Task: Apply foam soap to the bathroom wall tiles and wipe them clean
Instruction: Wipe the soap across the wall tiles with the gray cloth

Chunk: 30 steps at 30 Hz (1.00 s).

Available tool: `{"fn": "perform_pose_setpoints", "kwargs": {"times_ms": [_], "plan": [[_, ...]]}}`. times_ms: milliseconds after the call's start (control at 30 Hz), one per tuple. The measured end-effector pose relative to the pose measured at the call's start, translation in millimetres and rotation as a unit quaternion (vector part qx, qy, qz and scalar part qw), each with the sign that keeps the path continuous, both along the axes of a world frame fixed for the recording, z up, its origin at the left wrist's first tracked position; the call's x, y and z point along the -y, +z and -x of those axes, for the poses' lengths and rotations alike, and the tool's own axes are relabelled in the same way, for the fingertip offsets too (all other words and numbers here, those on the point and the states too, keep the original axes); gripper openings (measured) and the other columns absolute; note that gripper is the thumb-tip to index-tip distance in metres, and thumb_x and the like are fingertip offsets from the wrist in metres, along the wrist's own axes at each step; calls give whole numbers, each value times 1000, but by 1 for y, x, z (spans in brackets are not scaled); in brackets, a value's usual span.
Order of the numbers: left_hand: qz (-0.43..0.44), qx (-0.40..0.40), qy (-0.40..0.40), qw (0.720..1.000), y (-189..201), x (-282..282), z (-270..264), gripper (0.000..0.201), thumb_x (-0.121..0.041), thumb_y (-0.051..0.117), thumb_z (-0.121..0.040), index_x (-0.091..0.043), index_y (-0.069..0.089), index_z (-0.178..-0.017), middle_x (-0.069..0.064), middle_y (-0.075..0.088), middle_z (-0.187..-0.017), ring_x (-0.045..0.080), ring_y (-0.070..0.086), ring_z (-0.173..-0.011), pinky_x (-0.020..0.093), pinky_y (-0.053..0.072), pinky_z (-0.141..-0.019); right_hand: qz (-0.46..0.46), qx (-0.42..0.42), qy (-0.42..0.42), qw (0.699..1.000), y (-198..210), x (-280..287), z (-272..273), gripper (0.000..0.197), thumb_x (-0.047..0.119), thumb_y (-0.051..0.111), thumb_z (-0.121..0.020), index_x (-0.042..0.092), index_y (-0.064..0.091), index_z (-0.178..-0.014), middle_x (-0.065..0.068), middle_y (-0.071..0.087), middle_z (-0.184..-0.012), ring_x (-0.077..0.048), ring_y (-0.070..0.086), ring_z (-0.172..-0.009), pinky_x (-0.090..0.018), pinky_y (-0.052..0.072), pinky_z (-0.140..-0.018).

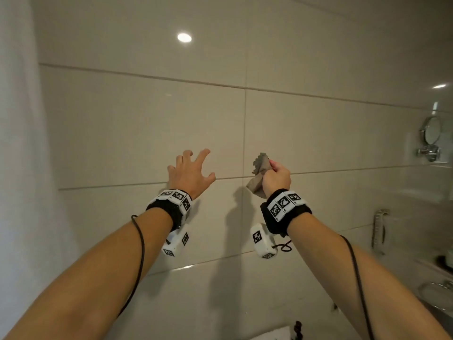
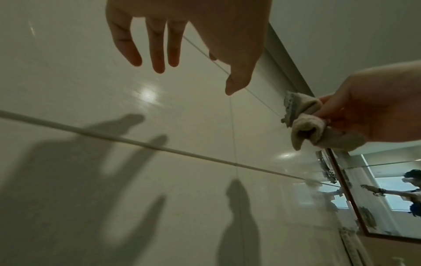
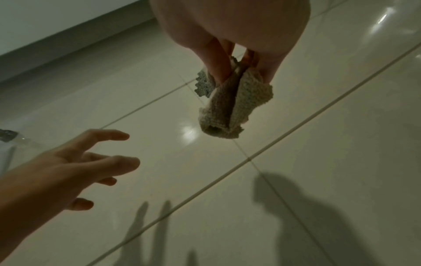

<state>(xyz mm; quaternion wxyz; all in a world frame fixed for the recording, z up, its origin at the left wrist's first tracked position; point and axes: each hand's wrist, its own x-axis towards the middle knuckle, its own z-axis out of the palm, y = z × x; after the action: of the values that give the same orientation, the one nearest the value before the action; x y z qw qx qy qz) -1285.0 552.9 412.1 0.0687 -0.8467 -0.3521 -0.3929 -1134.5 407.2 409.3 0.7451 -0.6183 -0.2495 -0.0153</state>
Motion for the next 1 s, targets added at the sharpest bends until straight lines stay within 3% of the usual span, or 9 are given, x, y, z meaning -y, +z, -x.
{"fn": "perform_pose_setpoints", "kwargs": {"times_ms": [300,400,500,600,733,833,933,1000], "plan": [[32,-4,15,999,-24,127,-86,66,-55,57,-88,-40,34,-148,10,26,-159,32,36,-138,54,40,-102,27,-2,28,999,-13,128,-93,47,-1,47,-88,20,67,-125,-1,68,-111,-20,62,-100,-22,44,-84],[37,-10,25,999,-20,161,-109,67,-55,57,-89,-40,33,-149,10,26,-159,33,36,-138,54,41,-102,40,1,37,999,-16,160,-116,45,-3,45,-88,23,68,-117,3,68,-97,-17,63,-89,-14,45,-74],[51,-5,21,998,-11,181,-129,66,-55,56,-89,-41,32,-149,9,26,-160,33,35,-139,54,42,-102,46,-3,34,998,-19,181,-136,46,-2,46,-88,20,68,-121,2,65,-98,-22,61,-97,-24,42,-82],[50,-5,18,999,-6,190,-148,65,-55,56,-89,-41,33,-148,8,26,-160,32,36,-138,55,41,-101,45,-24,27,998,-23,190,-156,47,0,48,-89,23,67,-125,-1,66,-106,-21,58,-97,-26,42,-84],[43,-5,5,999,-5,189,-173,65,-56,55,-89,-42,33,-148,7,26,-160,31,34,-140,57,38,-105,34,-41,20,998,-23,191,-175,46,1,47,-89,25,67,-124,0,66,-101,-23,60,-96,-25,42,-81],[42,-4,-1,999,-6,183,-191,65,-57,56,-89,-42,33,-148,7,25,-161,31,33,-141,57,37,-105,38,-40,21,998,-22,183,-187,44,4,47,-90,23,67,-124,-3,69,-111,-22,59,-96,-26,43,-83],[49,4,-3,999,-6,175,-208,64,-56,56,-89,-42,33,-148,6,25,-161,31,31,-142,56,36,-105,44,-29,20,998,-20,174,-204,43,1,47,-88,22,69,-117,-2,68,-100,-24,61,-94,-26,43,-79],[53,7,-3,999,-6,172,-220,64,-55,55,-89,-42,34,-148,6,25,-161,31,31,-142,57,36,-105,47,-23,21,998,-20,170,-217,41,1,47,-87,22,71,-113,-2,67,-95,-26,63,-93,-31,49,-81]]}}
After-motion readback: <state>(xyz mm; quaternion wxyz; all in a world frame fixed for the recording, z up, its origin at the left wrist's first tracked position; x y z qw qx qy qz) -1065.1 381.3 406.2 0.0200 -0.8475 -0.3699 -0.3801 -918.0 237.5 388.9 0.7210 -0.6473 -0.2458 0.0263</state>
